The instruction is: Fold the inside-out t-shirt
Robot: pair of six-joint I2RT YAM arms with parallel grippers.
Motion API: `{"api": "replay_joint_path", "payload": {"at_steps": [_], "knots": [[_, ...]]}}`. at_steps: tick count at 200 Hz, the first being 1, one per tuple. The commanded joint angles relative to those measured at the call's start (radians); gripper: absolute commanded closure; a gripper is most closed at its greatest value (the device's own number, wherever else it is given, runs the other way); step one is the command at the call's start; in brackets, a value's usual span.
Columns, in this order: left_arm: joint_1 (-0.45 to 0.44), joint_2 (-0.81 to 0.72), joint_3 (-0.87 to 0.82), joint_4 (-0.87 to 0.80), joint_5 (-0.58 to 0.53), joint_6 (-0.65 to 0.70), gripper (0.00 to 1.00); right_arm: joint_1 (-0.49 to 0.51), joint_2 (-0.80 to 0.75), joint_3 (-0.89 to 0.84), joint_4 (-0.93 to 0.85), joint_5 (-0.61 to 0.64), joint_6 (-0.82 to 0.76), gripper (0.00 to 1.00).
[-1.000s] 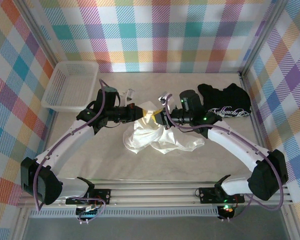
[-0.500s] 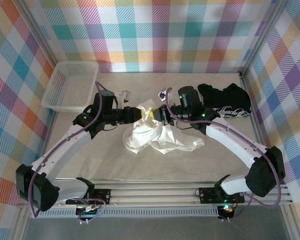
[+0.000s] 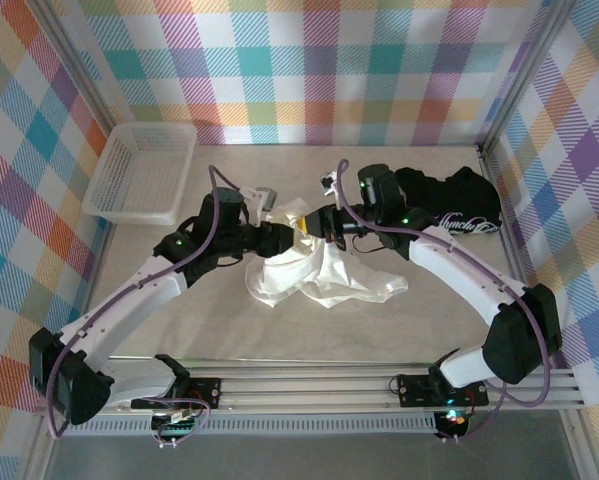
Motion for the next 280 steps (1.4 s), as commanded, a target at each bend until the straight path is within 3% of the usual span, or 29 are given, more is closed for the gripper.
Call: {"api": "replay_joint_path", "payload": {"at_steps": [1,32,59,69,101,128,209,231,248,257,280], "knots": [[-0.007,0.035,0.048,0.040,-0.033,0.045,0.60,-0.009,0.005,0.035,0.035,-0.068,0.032,0.96],[-0.008,0.079,0.063,0.070,-0.028,0.043,0.73,-0.014,0.005,0.036,0.033,-0.077,0.037,0.97],[-0.007,0.091,0.057,0.122,-0.024,0.020,0.94,-0.024,0.006,0.032,0.013,-0.066,0.033,0.96],[-0.007,0.088,0.054,0.123,-0.017,0.010,1.00,-0.032,-0.002,0.032,-0.015,-0.025,0.025,0.91],[0.033,0.049,0.004,0.166,0.110,-0.067,1.00,-0.032,-0.064,0.019,-0.156,0.216,-0.103,0.76],[0.073,0.017,-0.046,0.214,0.210,-0.137,1.00,-0.016,-0.133,-0.072,-0.095,0.226,-0.155,0.71],[0.081,0.012,-0.057,0.204,0.225,-0.143,1.00,0.063,-0.076,-0.090,-0.097,0.326,-0.159,0.61],[0.082,-0.001,-0.064,0.202,0.220,-0.146,1.00,0.064,-0.058,-0.079,-0.125,0.425,-0.156,0.68],[0.097,-0.018,-0.085,0.229,0.232,-0.186,1.00,0.059,-0.087,-0.102,-0.099,0.452,-0.168,0.90],[0.119,-0.031,-0.111,0.282,0.268,-0.229,1.00,0.050,-0.112,-0.122,-0.065,0.414,-0.180,1.00],[0.191,-0.044,-0.181,0.448,0.397,-0.400,1.00,-0.008,-0.176,-0.177,0.058,0.183,-0.192,1.00]]}}
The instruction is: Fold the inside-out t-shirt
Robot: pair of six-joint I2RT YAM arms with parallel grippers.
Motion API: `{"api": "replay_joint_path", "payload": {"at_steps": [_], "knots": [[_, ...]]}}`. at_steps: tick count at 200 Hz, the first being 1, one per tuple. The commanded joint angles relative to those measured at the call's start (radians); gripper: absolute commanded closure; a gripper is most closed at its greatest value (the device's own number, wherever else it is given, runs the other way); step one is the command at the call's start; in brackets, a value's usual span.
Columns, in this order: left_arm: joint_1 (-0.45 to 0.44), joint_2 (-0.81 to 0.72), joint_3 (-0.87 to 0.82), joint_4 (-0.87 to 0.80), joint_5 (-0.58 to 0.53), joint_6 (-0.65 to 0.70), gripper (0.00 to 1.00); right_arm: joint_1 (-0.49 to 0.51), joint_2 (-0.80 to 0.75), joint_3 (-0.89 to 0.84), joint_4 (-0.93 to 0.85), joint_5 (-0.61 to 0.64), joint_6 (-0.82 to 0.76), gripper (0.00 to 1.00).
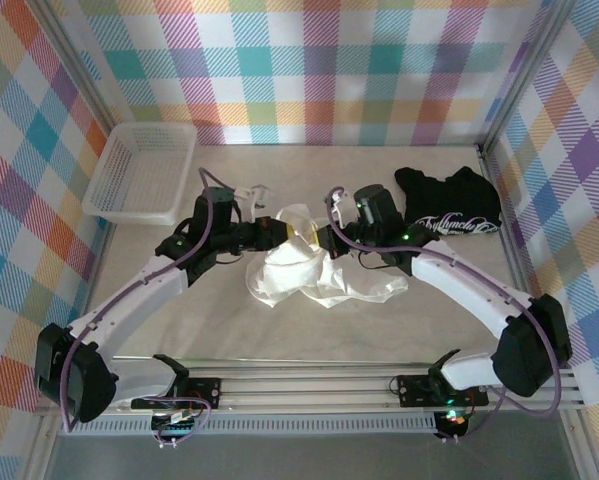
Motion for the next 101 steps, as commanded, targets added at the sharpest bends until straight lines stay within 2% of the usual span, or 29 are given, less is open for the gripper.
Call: {"api": "replay_joint_path", "payload": {"at_steps": [1,20,53,75,101], "knots": [[0.070,-0.040,-0.057,0.213,0.145,-0.179,1.00,-0.049,-0.079,-0.041,0.133,-0.189,-0.025,1.00],[0.110,-0.043,-0.078,0.269,0.199,-0.242,1.00,-0.103,-0.099,-0.063,0.224,-0.392,-0.005,1.00],[0.123,-0.024,-0.042,0.123,0.168,-0.169,1.00,-0.122,-0.090,-0.102,0.466,-0.628,0.099,1.00],[0.119,0.002,-0.007,0.022,0.135,-0.097,0.98,-0.122,-0.042,-0.088,0.548,-0.695,0.156,1.00],[0.100,0.009,0.008,-0.028,0.103,-0.040,0.95,-0.121,-0.002,-0.070,0.584,-0.706,0.191,1.00]]}}
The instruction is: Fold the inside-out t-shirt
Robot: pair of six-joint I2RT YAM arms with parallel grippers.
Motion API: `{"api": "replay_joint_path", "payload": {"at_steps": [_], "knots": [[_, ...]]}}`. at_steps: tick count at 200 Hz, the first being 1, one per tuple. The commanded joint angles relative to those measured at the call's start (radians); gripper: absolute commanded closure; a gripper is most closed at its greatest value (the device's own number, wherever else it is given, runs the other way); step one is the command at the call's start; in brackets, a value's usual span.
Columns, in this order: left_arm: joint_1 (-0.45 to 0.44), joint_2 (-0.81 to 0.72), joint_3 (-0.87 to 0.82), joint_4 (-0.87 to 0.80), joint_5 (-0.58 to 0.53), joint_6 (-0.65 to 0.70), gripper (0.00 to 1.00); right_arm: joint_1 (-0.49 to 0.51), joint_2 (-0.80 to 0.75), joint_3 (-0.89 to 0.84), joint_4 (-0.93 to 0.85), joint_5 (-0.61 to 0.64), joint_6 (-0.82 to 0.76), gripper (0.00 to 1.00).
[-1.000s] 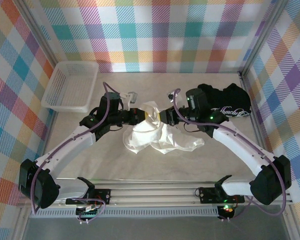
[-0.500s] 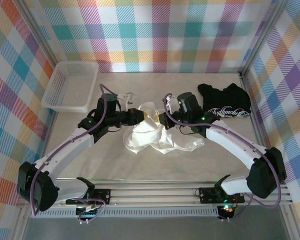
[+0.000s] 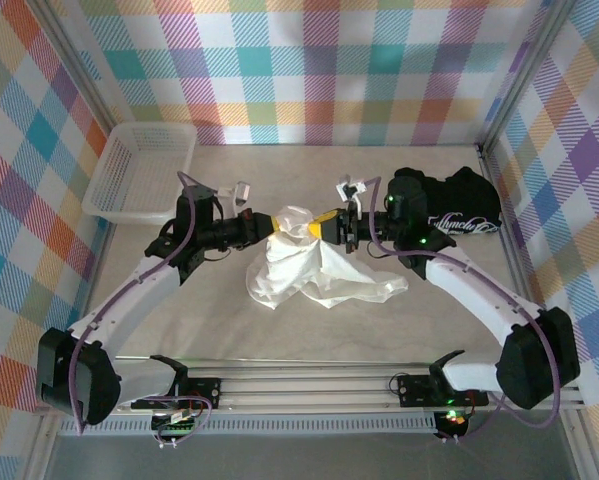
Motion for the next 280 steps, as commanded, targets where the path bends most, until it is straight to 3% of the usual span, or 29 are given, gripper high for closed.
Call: {"api": "replay_joint_path", "payload": {"at_steps": [1,21,50,89,138,228,254,280], "knots": [[-0.014,0.005,0.042,-0.073,-0.024,0.078,0.95,0.000,0.032,0.022,0.128,-0.106,0.062,1.00],[-0.028,-0.002,0.054,-0.126,-0.076,0.120,0.85,0.000,0.043,0.036,0.093,-0.084,0.048,1.00],[-0.072,-0.048,0.079,-0.290,-0.280,0.247,0.64,0.000,0.039,0.063,-0.022,-0.030,0.004,1.00],[-0.162,-0.137,0.071,-0.309,-0.448,0.344,0.42,-0.001,0.075,0.125,-0.081,-0.025,0.061,1.00],[-0.293,-0.116,0.124,-0.306,-0.597,0.480,0.28,-0.005,0.114,0.173,-0.102,-0.051,0.137,1.00],[-0.297,0.064,0.243,-0.259,-0.572,0.490,0.30,-0.007,0.118,0.150,-0.077,-0.064,0.168,1.00],[-0.296,0.057,0.233,-0.238,-0.619,0.473,0.42,-0.012,0.116,0.156,-0.115,-0.048,0.151,1.00],[-0.296,0.043,0.230,-0.240,-0.642,0.466,0.61,-0.017,0.116,0.173,-0.186,-0.006,0.115,1.00]]}}
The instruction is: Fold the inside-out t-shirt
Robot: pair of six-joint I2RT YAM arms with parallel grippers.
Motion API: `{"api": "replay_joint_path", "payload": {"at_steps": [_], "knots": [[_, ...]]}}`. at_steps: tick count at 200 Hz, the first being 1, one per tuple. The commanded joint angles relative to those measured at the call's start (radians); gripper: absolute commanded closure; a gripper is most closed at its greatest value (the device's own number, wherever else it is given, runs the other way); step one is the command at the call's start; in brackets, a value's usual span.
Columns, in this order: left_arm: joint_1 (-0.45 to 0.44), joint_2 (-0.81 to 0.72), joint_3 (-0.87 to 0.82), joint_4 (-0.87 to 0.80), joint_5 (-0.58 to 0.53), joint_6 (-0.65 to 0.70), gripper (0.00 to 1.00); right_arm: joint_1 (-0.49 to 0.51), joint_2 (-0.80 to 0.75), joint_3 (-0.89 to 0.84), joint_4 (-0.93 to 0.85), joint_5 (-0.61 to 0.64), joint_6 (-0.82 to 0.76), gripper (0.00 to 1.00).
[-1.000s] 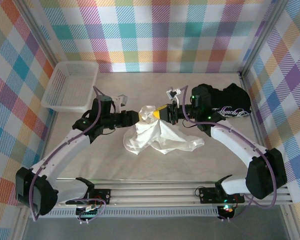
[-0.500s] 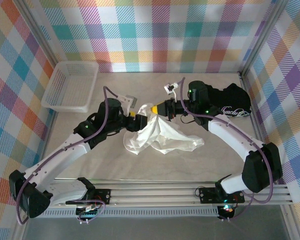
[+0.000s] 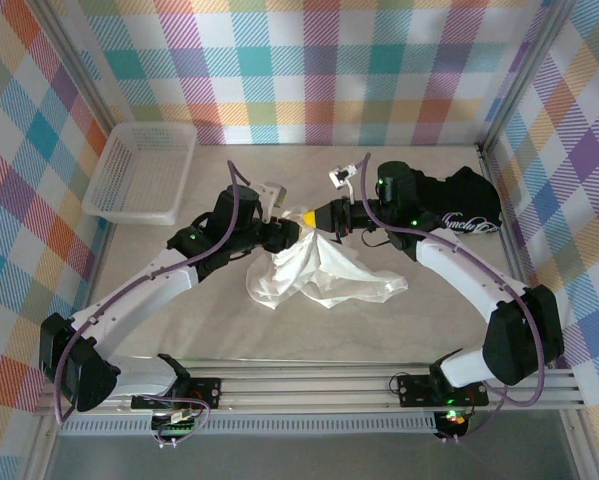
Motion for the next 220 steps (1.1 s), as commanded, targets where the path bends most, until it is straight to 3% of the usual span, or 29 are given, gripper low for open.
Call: {"api": "replay_joint_path", "payload": {"at_steps": [1,50,71,88,103,128,160,192,220], "knots": [[-0.006,-0.023,0.022,0.032,-0.034,-0.009,0.62,-0.008,-0.004,0.035,-0.067,0.025,-0.040,1.00],[-0.005,-0.022,0.044,0.004,0.031,-0.023,0.90,-0.006,0.007,0.051,-0.104,0.054,-0.051,1.00],[-0.001,-0.030,0.054,-0.016,0.093,-0.056,1.00,-0.003,0.000,0.089,-0.254,0.214,-0.105,0.93],[0.013,-0.042,0.054,-0.022,0.156,-0.122,1.00,0.008,-0.013,0.119,-0.388,0.440,-0.169,0.81],[0.042,-0.049,0.050,-0.024,0.201,-0.207,1.00,0.033,-0.051,0.103,-0.433,0.565,-0.238,0.71],[0.096,-0.045,0.031,0.001,0.287,-0.335,1.00,0.074,-0.172,-0.026,-0.330,0.521,-0.344,0.58],[0.117,-0.032,0.032,0.008,0.320,-0.385,1.00,0.158,-0.244,-0.155,-0.252,0.514,-0.397,0.49],[0.121,-0.030,0.043,-0.005,0.337,-0.394,1.00,0.241,-0.220,-0.199,-0.186,0.594,-0.397,0.45],[0.121,-0.037,0.043,-0.029,0.334,-0.381,1.00,0.275,-0.159,-0.137,-0.195,0.768,-0.377,0.48]]}}
